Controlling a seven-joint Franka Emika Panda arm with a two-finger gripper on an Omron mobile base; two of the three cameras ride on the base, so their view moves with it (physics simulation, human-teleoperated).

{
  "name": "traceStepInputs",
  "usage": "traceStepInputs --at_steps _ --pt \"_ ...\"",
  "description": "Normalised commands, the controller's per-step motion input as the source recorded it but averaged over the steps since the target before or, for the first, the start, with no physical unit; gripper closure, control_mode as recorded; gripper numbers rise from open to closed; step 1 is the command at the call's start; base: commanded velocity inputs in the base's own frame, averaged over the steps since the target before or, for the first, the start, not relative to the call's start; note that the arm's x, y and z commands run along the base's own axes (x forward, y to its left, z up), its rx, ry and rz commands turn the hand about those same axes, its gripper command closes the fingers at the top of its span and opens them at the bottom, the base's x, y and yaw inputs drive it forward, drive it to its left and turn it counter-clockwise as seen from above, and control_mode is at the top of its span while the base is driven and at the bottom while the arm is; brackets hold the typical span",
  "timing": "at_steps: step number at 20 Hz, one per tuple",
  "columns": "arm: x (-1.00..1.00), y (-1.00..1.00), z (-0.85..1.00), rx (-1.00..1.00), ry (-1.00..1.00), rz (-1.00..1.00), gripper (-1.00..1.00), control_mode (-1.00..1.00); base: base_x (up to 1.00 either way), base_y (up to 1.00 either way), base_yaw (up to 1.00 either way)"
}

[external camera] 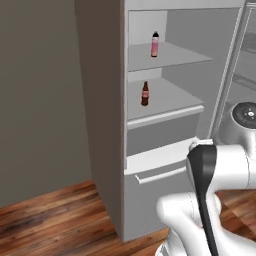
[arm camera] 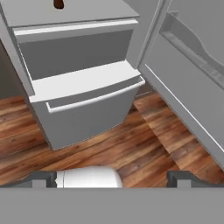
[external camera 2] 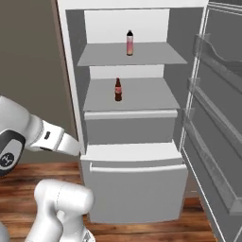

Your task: Open the fridge, grab two sodas, and place both sodas inside the bowl with ice on the dining counter.

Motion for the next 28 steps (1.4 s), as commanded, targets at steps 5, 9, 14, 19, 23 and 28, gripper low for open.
traceStepInputs --at_steps 5,9,14,19,23,28 --pt "0.0 0.0 0.0 0.0 0.0 0.0 -1.0 1.0 0.28 -0.39 0.18" --pt "0.0 0.0 0.0 0.0 0.0 0.0 -1.0 1.0 0.42 -0.17 0.21" --pt "0.0 0.0 0.0 0.0 0.0 0.0 -1.0 1.0 0.48 -0.15 0.25" --pt "0.0 0.0 0.0 0.0 0.0 0.0 -1.0 1.0 0.36 -0.54 0.19" --pt "0.0 0.0 0.0 0.0 0.0 0.0 -1.0 1.0 0.29 -0.57 0.15" --pt "0.0 0.0 0.0 0.0 0.0 0.0 -1.0 1.0 0.39 -0.29 0.16"
